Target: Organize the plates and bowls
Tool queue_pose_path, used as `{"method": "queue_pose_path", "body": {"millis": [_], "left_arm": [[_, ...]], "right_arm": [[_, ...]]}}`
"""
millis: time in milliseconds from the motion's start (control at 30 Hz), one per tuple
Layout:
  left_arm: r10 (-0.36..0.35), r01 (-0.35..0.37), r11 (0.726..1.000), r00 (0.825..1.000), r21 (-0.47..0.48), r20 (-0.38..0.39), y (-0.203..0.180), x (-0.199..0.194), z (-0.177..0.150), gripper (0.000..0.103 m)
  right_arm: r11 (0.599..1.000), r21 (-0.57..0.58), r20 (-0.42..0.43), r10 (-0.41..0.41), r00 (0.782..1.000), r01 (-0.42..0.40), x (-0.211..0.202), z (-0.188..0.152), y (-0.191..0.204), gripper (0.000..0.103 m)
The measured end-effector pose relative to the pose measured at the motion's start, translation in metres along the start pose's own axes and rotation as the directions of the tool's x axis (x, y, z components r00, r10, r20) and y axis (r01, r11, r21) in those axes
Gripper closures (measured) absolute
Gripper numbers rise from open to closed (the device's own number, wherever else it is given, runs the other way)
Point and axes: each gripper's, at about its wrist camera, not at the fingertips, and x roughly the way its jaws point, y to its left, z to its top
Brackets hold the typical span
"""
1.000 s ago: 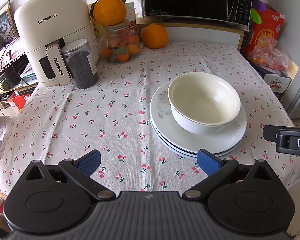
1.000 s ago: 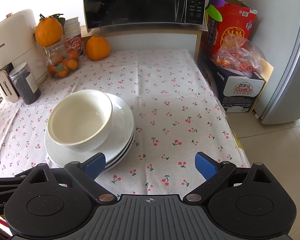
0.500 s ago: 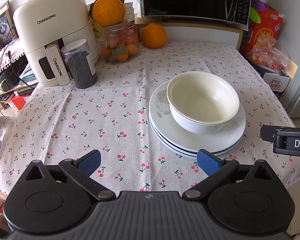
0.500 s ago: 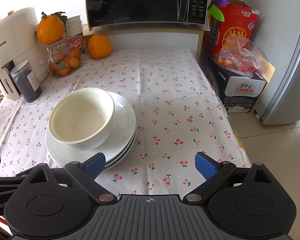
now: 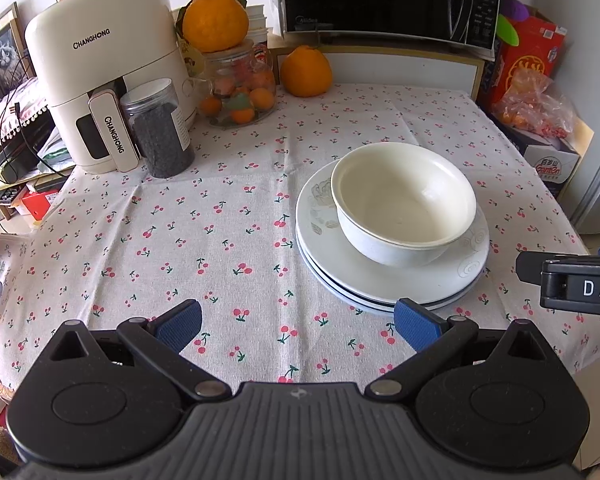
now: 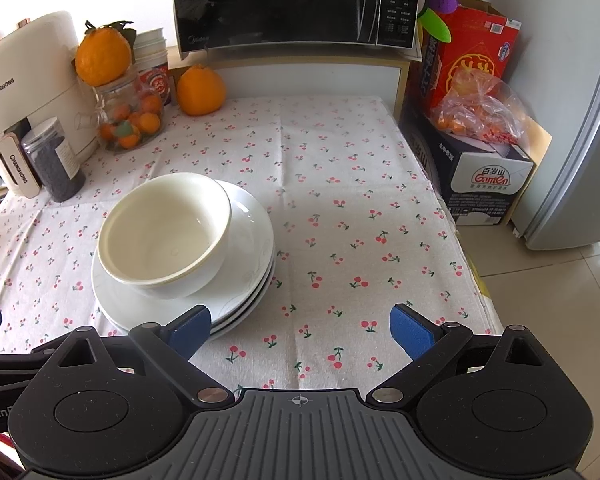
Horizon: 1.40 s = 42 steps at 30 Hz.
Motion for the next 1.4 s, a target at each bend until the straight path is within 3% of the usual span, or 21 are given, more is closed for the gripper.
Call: {"method": "queue_pose_path", "body": {"millis": [1400], "left_arm": [[-0.005,0.005,1.000,1.000,0.007,-0.007,-0.0038,-0.0002,-0.0023,0.000]], "right_arm": [[1.000,-0.004,-0.003,-0.001,1.000,0.001,0.0009,-0.0013,0.0023,0.006]]}}
